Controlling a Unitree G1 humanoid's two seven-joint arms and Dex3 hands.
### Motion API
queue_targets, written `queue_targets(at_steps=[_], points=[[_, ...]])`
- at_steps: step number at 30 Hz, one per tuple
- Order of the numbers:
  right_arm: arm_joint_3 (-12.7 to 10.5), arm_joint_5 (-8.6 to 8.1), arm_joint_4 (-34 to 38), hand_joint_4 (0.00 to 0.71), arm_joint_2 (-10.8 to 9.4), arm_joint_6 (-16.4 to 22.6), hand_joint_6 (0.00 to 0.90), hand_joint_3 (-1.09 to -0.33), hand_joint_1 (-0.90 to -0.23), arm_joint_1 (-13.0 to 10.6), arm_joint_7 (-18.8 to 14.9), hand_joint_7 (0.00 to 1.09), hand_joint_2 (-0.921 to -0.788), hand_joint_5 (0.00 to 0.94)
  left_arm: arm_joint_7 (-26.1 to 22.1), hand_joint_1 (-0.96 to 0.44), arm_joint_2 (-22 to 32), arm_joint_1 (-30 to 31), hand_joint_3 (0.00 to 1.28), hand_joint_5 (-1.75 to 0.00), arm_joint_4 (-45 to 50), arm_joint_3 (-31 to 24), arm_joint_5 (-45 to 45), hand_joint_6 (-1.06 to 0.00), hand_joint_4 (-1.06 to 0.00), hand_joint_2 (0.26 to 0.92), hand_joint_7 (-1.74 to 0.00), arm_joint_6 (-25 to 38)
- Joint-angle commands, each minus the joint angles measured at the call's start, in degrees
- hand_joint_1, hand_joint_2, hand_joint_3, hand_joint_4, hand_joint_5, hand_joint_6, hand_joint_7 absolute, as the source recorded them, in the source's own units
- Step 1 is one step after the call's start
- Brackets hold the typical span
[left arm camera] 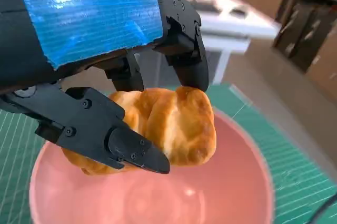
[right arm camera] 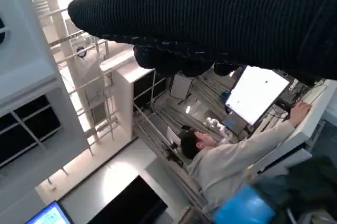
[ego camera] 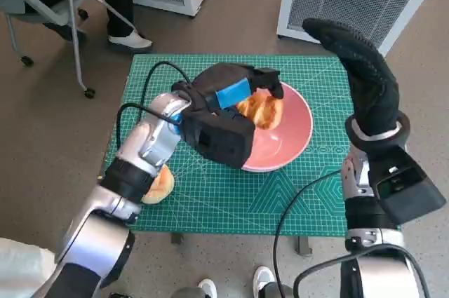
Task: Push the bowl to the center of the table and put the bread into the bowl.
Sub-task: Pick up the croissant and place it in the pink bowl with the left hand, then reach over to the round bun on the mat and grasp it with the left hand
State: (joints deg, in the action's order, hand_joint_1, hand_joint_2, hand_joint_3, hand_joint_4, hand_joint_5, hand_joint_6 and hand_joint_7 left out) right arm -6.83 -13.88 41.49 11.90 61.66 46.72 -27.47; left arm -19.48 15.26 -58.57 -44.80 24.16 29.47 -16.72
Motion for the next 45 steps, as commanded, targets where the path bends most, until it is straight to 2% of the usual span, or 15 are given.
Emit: queue_targets(at_steps=[1,3,5,9,13,20,29,37,45], points=[[-0.3,-0.49,-1.0,0.302,0.9,-0.9,0.314,-0.760,-0.595,-1.8,-0.2,0.08,-0.921,0.000,-4.2,-0.16,0.1,-2.0,0.18,-0.34,-2.2,0.2,-0.7,-0.26,-0.34,0.892,-0.77,0.6],[-0.3,-0.51,-1.3,0.303,0.9,-1.2,0.314,-0.760,-0.594,-2.0,-0.2,0.08,-0.921,0.001,-6.6,-0.17,0.6,-1.8,0.10,-0.17,-1.3,-0.1,-1.5,-0.23,-0.28,0.890,-0.50,1.6],[-0.3,-0.55,-1.6,0.305,1.0,-1.5,0.314,-0.760,-0.594,-2.1,-0.1,0.08,-0.921,0.002,-9.6,-0.21,1.6,-1.4,0.05,-0.07,0.7,-0.8,-2.5,-0.20,-0.20,0.880,-0.32,2.6],[-0.3,-0.49,-2.1,0.308,0.9,-2.0,0.314,-0.755,-0.593,-2.4,0.1,0.08,-0.921,0.003,-13.2,-0.29,4.2,0.0,0.02,-0.02,5.9,-2.3,-4.1,-0.16,-0.11,0.869,-0.20,3.1],[-0.2,-0.24,-2.7,0.308,0.7,-2.4,0.313,-0.751,-0.593,-2.7,0.4,0.08,-0.921,0.003,-13.4,-0.35,7.3,2.6,0.01,0.00,11.1,-4.6,-5.9,-0.16,-0.07,0.870,-0.14,1.3],[-0.1,-0.11,-3.7,0.308,0.3,-3.1,0.313,-0.748,-0.597,-3.1,0.8,0.08,-0.921,0.002,-13.0,-0.32,14.7,10.9,0.00,-0.01,24.4,-12.3,-12.2,-0.23,-0.11,0.864,-0.07,-4.4],[0.0,0.24,-4.3,0.309,0.1,-3.0,0.313,-0.746,-0.597,-3.4,1.3,0.08,-0.921,0.002,-13.1,-0.30,22.6,23.0,0.00,-0.04,38.1,-22.4,-20.3,-0.38,-0.28,0.862,-0.07,-10.0],[0.2,-0.39,-3.9,0.309,-0.2,-3.1,0.313,-0.744,-0.596,-3.2,0.9,0.08,-0.921,0.001,-17.1,-0.29,29.3,34.9,0.00,-0.05,46.9,-29.3,-26.4,-0.44,-0.36,0.853,-0.08,-7.1],[0.3,-0.58,-3.2,0.310,-0.6,-2.9,0.313,-0.744,-0.596,-2.6,0.4,0.08,-0.921,0.001,-18.9,-0.33,33.8,45.2,0.01,-0.03,51.3,-32.5,-24.9,-0.46,-0.37,0.876,-0.07,-4.5]])
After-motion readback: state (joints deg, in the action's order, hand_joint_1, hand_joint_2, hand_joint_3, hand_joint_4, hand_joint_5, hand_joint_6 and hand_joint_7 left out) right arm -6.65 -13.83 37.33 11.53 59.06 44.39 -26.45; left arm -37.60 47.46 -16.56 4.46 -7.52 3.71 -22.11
